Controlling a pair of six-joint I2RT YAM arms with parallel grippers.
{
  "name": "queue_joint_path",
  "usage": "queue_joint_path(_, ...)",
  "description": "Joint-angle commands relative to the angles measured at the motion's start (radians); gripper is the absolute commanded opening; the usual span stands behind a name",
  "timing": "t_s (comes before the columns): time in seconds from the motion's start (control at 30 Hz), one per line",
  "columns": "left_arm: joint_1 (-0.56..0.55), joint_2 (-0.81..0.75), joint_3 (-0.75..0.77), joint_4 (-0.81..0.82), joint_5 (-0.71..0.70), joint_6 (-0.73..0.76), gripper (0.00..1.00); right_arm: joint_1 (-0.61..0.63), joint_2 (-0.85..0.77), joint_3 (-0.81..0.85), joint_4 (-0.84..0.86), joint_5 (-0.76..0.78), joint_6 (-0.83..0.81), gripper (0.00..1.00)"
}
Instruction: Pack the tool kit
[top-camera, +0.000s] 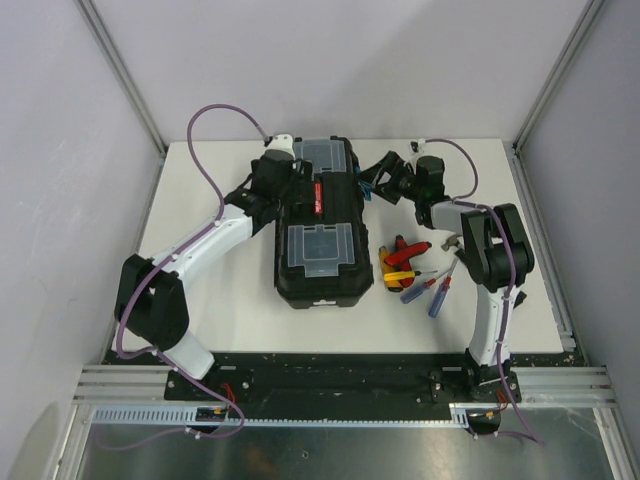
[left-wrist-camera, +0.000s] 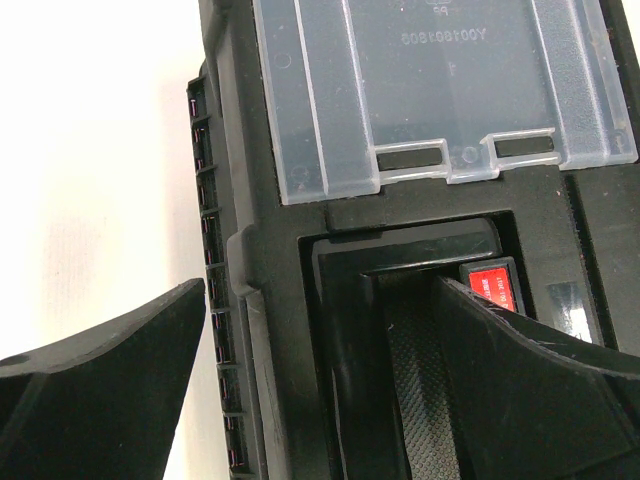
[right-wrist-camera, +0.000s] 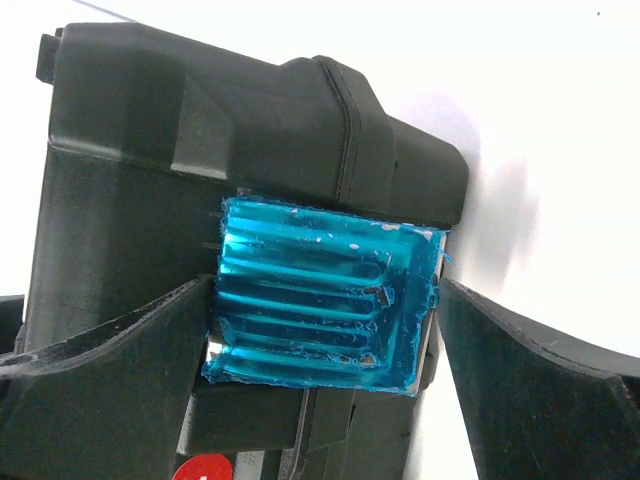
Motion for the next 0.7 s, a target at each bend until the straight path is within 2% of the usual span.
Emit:
queue_joint_path(0.0,-0.043,0.138,-0.116,-0.377,0.147,0.066,0.99,0.009,0.039,0.027,0.227,-0.153,0.138,0.99)
queue_joint_path(0.1,-0.042,0.138,-0.117,-0.377,0.144,0.067,0.99,0.011,0.046,0.028,0.310,-0.182,0.206,0.99)
queue_joint_path(0.67,-0.043,0.141,-0.130,-0.375,0.143,0.068,1.00,0.032,-0.052,0.027,0.338,-0.220,0.209,0.97)
